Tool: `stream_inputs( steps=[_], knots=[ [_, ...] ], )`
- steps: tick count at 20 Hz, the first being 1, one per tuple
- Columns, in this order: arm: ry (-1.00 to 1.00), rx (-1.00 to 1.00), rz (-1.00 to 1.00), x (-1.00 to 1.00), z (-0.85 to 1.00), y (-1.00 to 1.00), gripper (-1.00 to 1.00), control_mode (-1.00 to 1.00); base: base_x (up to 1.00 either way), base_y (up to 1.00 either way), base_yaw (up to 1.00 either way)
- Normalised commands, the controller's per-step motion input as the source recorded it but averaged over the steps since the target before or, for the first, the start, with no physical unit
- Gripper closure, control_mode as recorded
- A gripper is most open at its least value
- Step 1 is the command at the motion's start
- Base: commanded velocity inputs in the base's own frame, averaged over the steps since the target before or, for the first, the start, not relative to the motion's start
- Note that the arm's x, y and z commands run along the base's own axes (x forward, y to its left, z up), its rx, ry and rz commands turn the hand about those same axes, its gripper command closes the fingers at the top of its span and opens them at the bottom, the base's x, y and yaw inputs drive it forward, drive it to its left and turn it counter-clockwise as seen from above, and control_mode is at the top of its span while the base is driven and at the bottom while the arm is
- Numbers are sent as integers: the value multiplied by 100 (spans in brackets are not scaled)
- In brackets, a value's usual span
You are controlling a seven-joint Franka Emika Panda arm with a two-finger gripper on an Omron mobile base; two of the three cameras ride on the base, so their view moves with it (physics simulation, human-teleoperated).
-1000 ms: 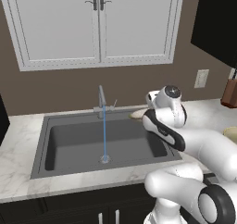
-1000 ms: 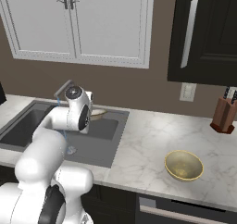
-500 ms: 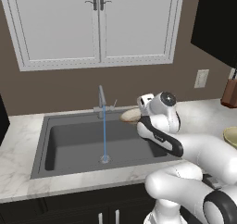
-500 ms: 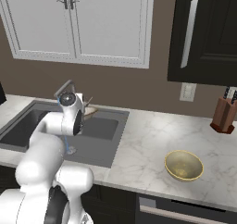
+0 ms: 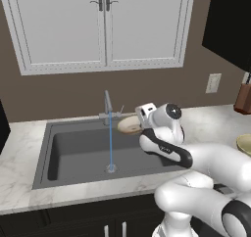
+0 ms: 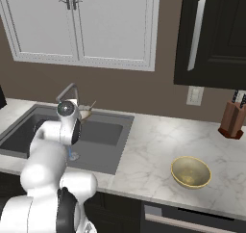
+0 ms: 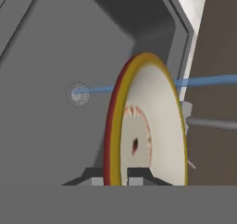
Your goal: Rinse each bowl for a few seconds and place them down in the sink or on the counter.
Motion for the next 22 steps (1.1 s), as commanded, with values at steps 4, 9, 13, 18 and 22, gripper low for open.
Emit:
stream_inputs(
  steps=[4,9,13,18,22],
  knots=[
    [-4,1,11,0,-9,33,100,-100,0,0,0],
    [-4,1,11,5,-14,28,100,-100,0,0,0],
    [-5,2,9,21,-16,10,100,-100,0,0,0],
    [-7,2,9,27,-16,4,100,-100,0,0,0],
    [-6,2,9,29,-18,9,100,-100,0,0,0]
  ],
)
